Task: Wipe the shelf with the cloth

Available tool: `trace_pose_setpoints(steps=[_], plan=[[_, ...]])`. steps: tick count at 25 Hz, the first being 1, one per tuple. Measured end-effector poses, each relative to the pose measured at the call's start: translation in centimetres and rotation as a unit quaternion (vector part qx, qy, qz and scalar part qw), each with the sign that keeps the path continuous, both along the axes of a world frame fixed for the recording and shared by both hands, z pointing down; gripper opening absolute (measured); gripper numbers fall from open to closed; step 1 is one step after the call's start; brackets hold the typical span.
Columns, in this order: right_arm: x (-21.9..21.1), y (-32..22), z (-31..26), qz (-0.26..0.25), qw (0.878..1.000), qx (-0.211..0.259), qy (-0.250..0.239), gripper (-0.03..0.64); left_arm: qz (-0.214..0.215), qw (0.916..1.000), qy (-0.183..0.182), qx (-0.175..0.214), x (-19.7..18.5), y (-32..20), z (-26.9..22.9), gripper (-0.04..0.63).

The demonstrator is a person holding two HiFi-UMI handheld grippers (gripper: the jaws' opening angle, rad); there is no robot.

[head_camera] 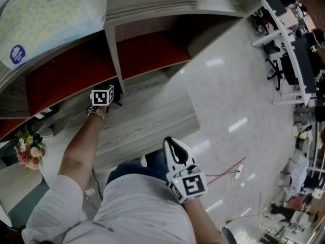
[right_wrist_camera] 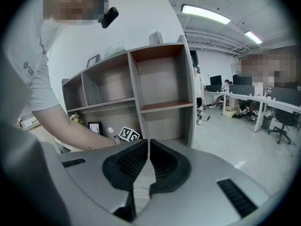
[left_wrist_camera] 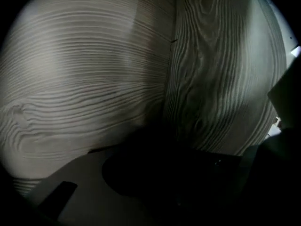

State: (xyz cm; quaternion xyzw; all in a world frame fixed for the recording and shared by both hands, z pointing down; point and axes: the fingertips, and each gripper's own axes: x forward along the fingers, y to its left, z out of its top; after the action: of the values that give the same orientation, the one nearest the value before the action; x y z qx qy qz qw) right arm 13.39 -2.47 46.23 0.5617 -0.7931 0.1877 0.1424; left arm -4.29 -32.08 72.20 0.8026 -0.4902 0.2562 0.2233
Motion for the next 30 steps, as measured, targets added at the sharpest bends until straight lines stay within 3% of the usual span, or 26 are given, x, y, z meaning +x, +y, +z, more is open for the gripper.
trace_pose_setpoints(steps=[6,12,15,22,26,30], plan=[[0.3,-0.7,0.0,0.005,1.000,-0.001,0.005,0.025,-0.014,0.9995,-0.026,0.014,-0.1,-0.9,0.3,0.074],[-0.1,-1.4,-0.8,0.002,1.000,0.012,0.001,0.025,-0.027,0.9988,-0.027,0.032,-0.6,-0.8,0.0,0.071],[-0.3,-1.5,-0.8,-0.008,1.000,0.013,0.006,0.025,-0.037,0.9977,-0.040,0.039,-2.0,-0.5,-0.7,0.070],[-2.1,-2.5,-1.3,-0.047,0.999,0.023,-0.004,0.025,-0.098,0.9934,-0.031,0.052,-7.2,0.5,-3.2,0.069],[-3.6,-2.6,-1.7,-0.075,0.997,0.028,-0.011,0.025,-0.161,0.9835,-0.031,0.077,-12.0,1.6,-5.7,0.069],[-5.6,-2.6,-1.6,-0.104,0.994,0.030,-0.019,0.025,-0.244,0.9631,-0.024,0.112,-18.3,3.2,-8.9,0.069]])
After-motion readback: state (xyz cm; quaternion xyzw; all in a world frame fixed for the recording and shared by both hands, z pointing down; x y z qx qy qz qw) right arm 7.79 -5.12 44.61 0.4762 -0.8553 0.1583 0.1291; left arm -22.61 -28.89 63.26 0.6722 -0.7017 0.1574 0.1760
